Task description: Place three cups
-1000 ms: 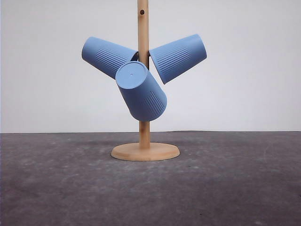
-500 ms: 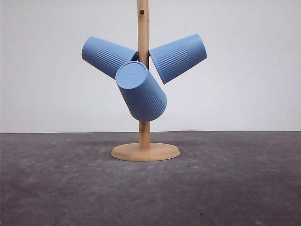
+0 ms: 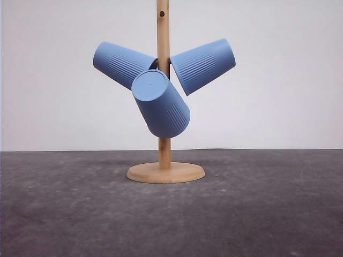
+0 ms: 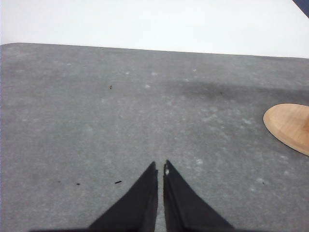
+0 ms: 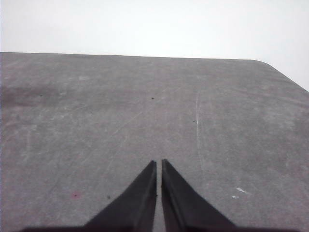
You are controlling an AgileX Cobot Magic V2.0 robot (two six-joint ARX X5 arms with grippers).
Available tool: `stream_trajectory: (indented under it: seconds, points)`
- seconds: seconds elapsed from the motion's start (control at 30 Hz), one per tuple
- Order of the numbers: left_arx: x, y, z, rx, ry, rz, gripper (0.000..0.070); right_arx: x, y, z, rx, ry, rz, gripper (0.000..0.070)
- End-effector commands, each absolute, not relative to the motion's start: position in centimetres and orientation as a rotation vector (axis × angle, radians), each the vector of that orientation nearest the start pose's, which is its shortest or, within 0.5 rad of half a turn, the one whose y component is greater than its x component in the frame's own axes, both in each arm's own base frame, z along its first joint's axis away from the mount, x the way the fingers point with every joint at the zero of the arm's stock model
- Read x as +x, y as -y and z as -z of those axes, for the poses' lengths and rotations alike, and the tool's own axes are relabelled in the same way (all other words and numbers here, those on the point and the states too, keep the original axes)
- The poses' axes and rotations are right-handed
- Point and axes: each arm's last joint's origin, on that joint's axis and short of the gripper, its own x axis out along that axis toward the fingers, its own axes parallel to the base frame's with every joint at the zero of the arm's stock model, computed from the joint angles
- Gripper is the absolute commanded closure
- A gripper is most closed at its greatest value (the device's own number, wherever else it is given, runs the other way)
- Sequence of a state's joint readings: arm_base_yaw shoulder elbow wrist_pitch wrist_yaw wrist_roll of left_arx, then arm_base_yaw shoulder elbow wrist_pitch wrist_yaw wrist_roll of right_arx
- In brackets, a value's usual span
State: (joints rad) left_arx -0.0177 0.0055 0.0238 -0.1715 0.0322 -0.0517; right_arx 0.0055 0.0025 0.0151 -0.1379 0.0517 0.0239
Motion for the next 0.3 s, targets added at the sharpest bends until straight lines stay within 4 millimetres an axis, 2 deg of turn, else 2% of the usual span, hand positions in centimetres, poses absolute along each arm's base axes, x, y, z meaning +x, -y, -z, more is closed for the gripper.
stream_trajectory:
  seconds: [0.0,0.27]
  points:
    - [9.61,0.27,-15.22,-0.044,-0.151,0.048,0.0700,9.65,0.11,-15.51,0.033,-0.117,0.051,0.0687]
    - [9.61,0.27,-15.22,-0.044,-0.151,0.048,0.0700,9.65,0.11,-15.51,0.033,-0.117,0.051,0.0687]
